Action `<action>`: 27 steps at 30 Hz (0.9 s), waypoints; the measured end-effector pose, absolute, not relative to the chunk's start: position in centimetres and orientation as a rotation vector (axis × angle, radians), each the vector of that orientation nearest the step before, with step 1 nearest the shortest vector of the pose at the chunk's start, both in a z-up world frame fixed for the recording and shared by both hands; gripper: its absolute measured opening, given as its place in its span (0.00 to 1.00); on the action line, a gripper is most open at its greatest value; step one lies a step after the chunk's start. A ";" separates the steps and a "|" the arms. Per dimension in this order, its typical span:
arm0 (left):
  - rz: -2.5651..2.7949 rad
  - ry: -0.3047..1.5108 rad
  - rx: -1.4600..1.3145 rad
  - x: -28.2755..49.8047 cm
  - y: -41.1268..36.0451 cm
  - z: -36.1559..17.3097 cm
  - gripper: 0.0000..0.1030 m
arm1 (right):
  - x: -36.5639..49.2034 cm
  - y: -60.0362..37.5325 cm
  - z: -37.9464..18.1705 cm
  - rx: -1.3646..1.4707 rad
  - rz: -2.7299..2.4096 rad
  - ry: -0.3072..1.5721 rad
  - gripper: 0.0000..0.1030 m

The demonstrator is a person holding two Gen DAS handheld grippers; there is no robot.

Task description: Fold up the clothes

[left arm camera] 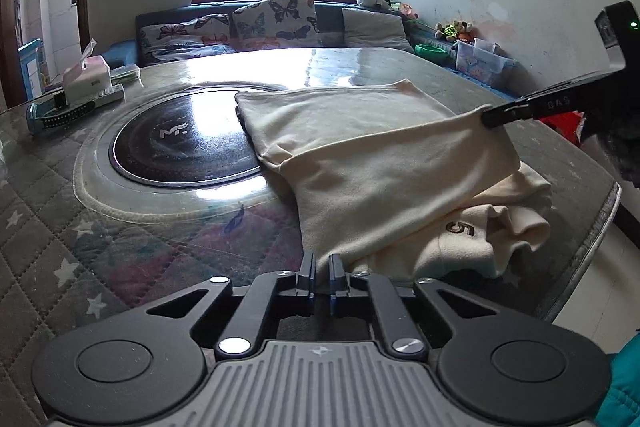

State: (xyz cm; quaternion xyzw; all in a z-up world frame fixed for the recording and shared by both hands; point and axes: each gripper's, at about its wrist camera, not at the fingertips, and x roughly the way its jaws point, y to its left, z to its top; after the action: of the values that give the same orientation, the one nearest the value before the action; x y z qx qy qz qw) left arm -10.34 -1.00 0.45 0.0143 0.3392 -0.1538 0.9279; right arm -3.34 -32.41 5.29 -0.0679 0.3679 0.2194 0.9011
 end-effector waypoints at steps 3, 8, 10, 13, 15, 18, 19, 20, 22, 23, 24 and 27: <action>-0.325 0.704 0.041 -10.3 -0.7 0.8 0.06 | -2.7 -32.3 3.8 -0.144 0.438 0.808 0.08; -0.321 0.669 0.054 -9.6 0.3 2.9 0.07 | -3.0 -32.7 3.7 -0.182 0.421 0.786 0.11; -0.308 0.654 0.049 -8.5 0.2 3.6 0.08 | -3.3 -32.8 4.5 -0.201 0.422 0.758 0.11; -0.306 0.645 0.038 -6.5 -0.8 4.0 0.08 | -3.7 -32.6 4.7 -0.214 0.456 0.734 0.11; -0.318 0.639 0.042 -5.2 -1.8 4.0 0.08 | -3.8 -32.1 4.3 -0.220 0.481 0.743 0.11; -0.332 0.642 0.053 -3.4 -3.2 3.3 0.08 | -3.9 -31.5 3.5 -0.234 0.514 0.764 0.11; -0.332 0.651 0.055 -2.8 -3.6 3.0 0.08 | -4.0 -31.5 3.3 -0.238 0.518 0.774 0.11; -0.333 0.660 0.059 -2.3 -3.8 2.6 0.08 | -4.0 -31.5 3.0 -0.242 0.522 0.786 0.11; -0.323 0.684 0.066 -1.4 -4.1 1.7 0.08 | -4.2 -31.7 2.7 -0.246 0.523 0.806 0.11; -0.326 0.690 0.071 -1.2 -4.1 1.5 0.08 | -4.3 -31.8 2.6 -0.248 0.523 0.813 0.11; -0.328 0.695 0.075 -1.1 -4.1 1.2 0.08 | -4.5 -32.1 2.5 -0.251 0.523 0.821 0.11; -0.335 0.706 0.087 -0.9 -4.0 0.8 0.08 | -5.2 -32.7 2.3 -0.264 0.522 0.845 0.11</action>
State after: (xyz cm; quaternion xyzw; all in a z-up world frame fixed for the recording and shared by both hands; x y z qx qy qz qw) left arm -0.85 -4.04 0.81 0.0424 0.3442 -0.1630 0.9237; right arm -5.25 -32.72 2.32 -0.1264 0.4044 0.2498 0.8707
